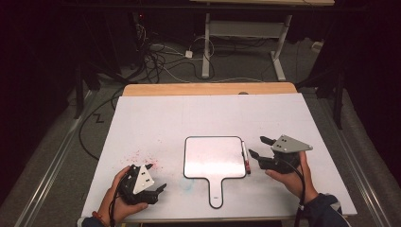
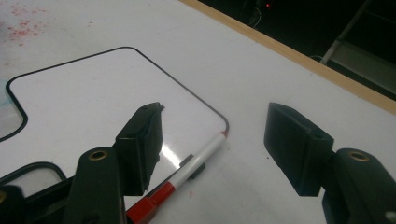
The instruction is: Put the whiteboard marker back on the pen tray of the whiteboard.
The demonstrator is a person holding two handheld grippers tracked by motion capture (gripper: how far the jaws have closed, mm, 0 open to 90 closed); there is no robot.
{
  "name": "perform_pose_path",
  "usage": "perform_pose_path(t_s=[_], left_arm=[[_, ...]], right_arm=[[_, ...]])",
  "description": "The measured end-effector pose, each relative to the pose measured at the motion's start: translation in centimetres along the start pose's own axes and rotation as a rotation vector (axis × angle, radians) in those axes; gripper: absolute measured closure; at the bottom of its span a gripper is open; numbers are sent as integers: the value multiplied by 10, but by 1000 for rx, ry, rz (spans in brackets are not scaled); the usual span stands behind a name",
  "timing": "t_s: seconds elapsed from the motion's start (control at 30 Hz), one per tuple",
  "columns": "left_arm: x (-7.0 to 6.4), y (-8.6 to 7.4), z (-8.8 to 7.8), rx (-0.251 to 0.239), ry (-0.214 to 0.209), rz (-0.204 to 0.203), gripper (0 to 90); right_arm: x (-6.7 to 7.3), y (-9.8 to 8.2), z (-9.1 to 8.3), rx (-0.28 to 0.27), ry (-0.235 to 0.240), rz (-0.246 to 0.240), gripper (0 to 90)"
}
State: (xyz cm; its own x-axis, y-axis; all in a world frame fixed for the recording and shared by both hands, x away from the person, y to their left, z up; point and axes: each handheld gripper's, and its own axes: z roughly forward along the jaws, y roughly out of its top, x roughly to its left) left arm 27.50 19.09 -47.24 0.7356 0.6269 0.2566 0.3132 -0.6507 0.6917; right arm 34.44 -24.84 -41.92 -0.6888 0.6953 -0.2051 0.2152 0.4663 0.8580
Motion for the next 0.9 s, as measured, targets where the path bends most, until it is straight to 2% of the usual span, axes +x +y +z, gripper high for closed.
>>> perform_pose_path(t_s=[0.17,0.33,0.43,0.6,0.9], left_arm=[[1,1,1,-4,-1,-5,201],[4,3,1,-14,12,-11,201],[3,2,1,-14,16,-16,201],[2,1,0,-10,17,-14,201],[0,0,-1,-13,12,-9,200]], right_arm=[[3,-10,-15,-26,-6,-17,344],[6,-25,-26,-58,-20,1,297],[11,-36,-29,-48,-36,-12,277],[18,-54,-30,-35,-17,-1,283],[24,-53,-32,-47,-42,-4,287]])
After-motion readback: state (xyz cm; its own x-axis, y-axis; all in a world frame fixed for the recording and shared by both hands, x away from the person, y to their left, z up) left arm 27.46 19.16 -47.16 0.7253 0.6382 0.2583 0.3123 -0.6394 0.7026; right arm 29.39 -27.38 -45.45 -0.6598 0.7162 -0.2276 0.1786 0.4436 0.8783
